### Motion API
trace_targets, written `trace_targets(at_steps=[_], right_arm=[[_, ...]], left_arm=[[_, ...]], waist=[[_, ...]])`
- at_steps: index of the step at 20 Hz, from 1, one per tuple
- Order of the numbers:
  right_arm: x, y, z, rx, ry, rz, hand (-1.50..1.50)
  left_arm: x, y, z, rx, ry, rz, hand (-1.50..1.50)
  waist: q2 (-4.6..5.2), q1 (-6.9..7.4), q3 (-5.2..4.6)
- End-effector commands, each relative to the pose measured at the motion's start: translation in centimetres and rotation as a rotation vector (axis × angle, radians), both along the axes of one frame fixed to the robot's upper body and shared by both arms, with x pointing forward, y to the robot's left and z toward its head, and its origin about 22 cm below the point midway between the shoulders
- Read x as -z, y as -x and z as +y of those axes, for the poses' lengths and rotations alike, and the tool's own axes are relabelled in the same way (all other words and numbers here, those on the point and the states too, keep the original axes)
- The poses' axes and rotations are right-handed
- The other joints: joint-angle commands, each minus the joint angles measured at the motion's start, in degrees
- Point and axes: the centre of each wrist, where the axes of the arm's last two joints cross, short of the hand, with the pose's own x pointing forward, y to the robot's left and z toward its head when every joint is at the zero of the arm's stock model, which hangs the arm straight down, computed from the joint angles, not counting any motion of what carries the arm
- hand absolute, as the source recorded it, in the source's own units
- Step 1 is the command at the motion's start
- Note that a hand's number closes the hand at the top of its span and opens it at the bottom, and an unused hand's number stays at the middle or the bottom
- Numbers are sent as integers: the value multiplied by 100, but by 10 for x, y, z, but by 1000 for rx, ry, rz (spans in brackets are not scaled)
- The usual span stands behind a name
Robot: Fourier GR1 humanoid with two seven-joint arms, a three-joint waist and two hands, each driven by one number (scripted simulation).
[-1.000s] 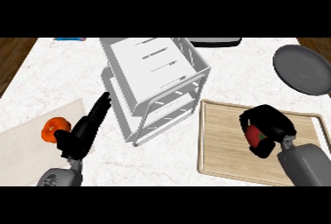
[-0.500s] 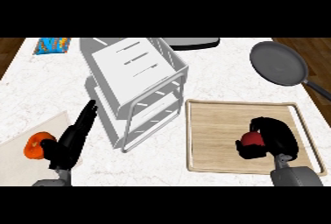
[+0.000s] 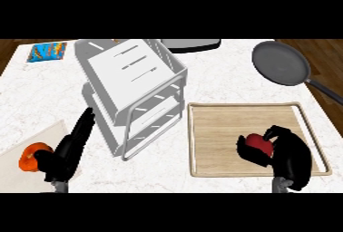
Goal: Pick the tomato from the tray and place it in the tiered basket
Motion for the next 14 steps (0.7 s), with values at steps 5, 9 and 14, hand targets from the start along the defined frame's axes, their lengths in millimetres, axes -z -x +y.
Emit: trace_targets(at_steps=[5, 9, 14], right_arm=[[-75, 34, 69, 95, -57, -293, 150], [-110, 38, 95, 145, -36, -352, 150], [-131, 34, 114, 190, -27, -413, 150]], left_arm=[[-7, -12, -11, 68, 10, -27, 0], [-14, -23, -23, 106, -11, -60, 0], [-11, -27, -31, 139, 15, -48, 0]], waist=[[107, 427, -21], [201, 677, -17], [261, 849, -11]])
